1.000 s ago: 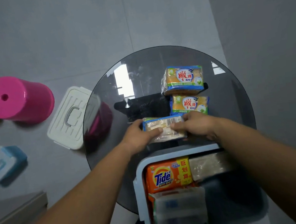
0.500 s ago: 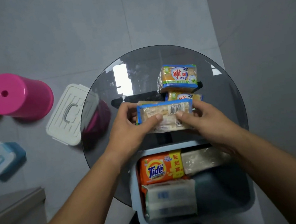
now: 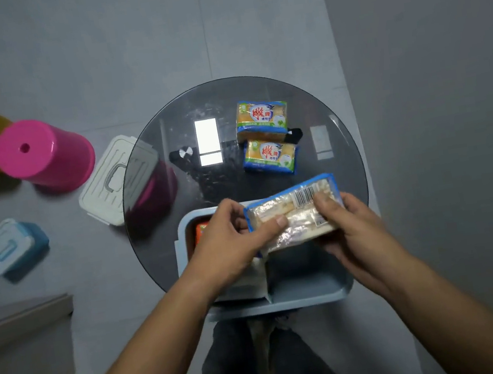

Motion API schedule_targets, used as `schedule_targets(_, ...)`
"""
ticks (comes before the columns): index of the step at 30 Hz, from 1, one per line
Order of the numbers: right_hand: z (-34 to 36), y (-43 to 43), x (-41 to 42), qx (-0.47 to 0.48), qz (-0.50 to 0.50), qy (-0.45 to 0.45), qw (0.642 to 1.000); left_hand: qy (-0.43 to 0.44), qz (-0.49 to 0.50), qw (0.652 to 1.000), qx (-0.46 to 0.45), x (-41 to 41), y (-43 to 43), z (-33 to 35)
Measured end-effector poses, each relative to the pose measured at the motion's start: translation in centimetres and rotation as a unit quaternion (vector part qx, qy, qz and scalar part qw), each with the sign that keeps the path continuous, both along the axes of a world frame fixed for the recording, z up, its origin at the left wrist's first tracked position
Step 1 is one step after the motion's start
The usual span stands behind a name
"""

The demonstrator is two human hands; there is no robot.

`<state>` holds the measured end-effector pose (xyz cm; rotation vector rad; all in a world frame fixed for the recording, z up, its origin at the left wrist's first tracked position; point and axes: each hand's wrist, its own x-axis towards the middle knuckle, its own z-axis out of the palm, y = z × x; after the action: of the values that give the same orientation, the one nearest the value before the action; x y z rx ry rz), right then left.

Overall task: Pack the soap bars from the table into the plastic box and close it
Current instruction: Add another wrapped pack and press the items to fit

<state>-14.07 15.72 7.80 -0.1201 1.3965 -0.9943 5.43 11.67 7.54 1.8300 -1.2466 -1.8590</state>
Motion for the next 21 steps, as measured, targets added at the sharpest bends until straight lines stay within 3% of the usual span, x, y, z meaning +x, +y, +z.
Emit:
schedule_targets(4, -0.5, 3.2, -0.7, 0.021, -0.014, -0.044, 0.999, -0.027, -0.108, 0.994, 0.012, -0.3, 1.6, -0.6)
schedule_targets(9, -1.7, 5.4, -1.3, 0.026, 0.02, -0.003, 0.999, -0.071, -0.222, 0.972, 0.004, 0.3, 1.7, -1.5)
schedule_targets(15, -2.6, 6.1, -0.8, 0.036, 0.131, 0.108, 0.985, -0.052, -0.318, 0.947, 0.016, 1.0, 0.6, -3.2)
schedule_targets(21, -2.4, 5.1, -1.6, 0.051, 0.256, 0.128, 0.957, -0.069, -0.39, 0.918, -0.004, 0.6, -0.5, -3.6)
